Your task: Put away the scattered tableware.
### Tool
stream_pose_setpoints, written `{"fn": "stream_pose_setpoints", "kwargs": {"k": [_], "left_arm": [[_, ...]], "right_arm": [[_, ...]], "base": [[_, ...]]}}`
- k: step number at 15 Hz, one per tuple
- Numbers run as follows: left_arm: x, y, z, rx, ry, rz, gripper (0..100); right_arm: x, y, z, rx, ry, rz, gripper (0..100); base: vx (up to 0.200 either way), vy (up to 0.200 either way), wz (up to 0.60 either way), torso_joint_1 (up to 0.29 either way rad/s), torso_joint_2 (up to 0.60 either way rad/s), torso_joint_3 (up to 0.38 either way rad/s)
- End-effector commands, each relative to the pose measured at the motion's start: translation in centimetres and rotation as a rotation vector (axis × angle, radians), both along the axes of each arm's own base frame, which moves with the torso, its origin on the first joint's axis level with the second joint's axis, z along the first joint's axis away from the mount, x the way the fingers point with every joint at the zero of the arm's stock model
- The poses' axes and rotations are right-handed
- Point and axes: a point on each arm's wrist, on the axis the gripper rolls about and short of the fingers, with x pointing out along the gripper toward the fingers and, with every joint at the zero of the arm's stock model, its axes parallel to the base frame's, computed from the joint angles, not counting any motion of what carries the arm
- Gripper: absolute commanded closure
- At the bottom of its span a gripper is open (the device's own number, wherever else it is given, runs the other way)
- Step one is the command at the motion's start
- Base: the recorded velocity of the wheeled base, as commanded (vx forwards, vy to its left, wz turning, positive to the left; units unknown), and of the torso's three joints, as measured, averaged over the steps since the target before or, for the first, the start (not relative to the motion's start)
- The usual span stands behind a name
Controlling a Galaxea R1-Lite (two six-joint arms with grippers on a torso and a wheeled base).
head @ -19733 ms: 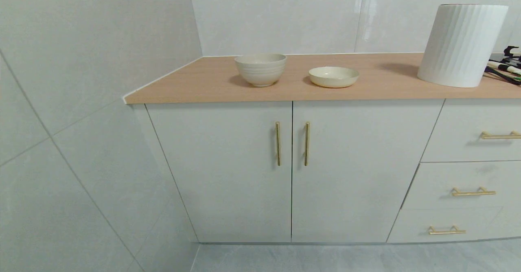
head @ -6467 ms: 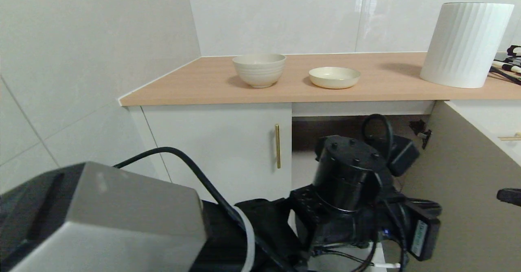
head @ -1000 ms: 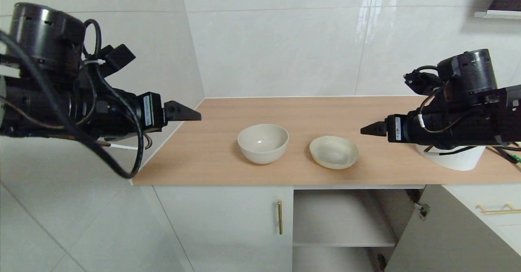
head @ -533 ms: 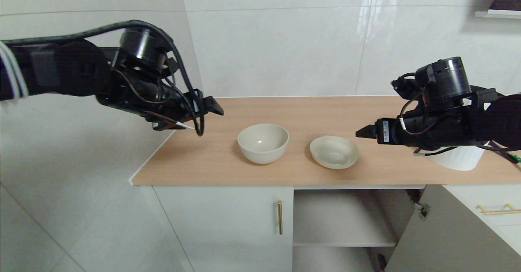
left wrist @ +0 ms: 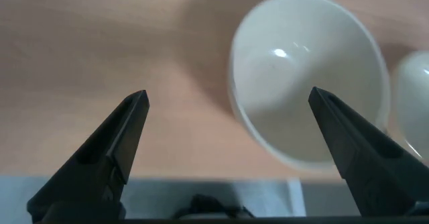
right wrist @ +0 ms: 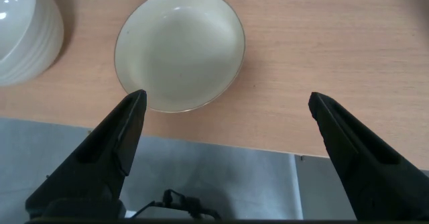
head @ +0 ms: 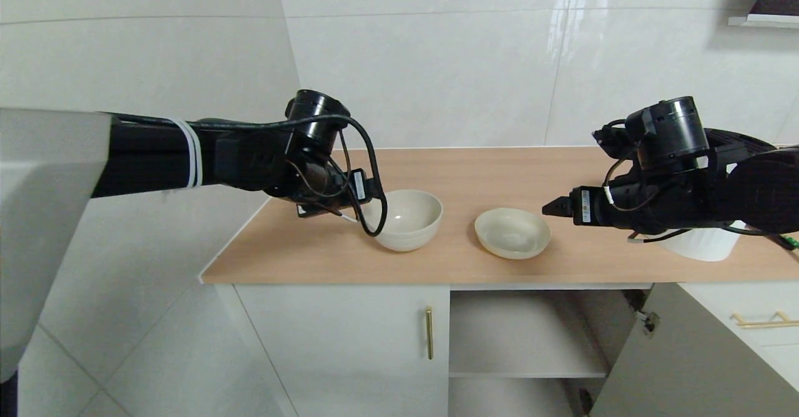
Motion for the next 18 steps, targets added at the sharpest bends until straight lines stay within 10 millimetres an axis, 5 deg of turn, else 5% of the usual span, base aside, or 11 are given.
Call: {"fn": "stream_pose_setpoints", "kwargs": {"k": [1, 8, 9, 15, 18], "left_arm": [[1.5, -0.7, -2.9, 0.029, 0.027, 0.015, 0], [2.4, -1.1, -4.0, 0.029, 0.021, 0.013, 0], [2.4, -1.1, -4.0, 0.029, 0.021, 0.013, 100], [3.5, -2.0, -5.8, 0.030, 0.039, 0.007, 100], [1.6, -1.1, -0.9, -0.058, -0.039, 0.045, 100]], "right_arm": [[-0.1, 0.1, 0.0, -0.001, 0.000, 0.001, 0], [0.0, 0.1, -0.1, -0.008, -0.001, -0.006, 0], [0.0, 0.1, -0.1, -0.008, -0.001, -0.006, 0], [-0.2, 0.0, 0.2, -0.004, -0.009, -0.007, 0], [0.0, 0.1, 0.0, -0.005, -0.005, -0.009, 0]], "base": [[0.000, 0.000, 0.00, 0.000, 0.00, 0.000], [0.000, 0.000, 0.00, 0.000, 0.00, 0.000], [0.000, 0.000, 0.00, 0.000, 0.00, 0.000], [0.000, 0.000, 0.00, 0.000, 0.00, 0.000], [0.000, 0.000, 0.00, 0.000, 0.00, 0.000]]}}
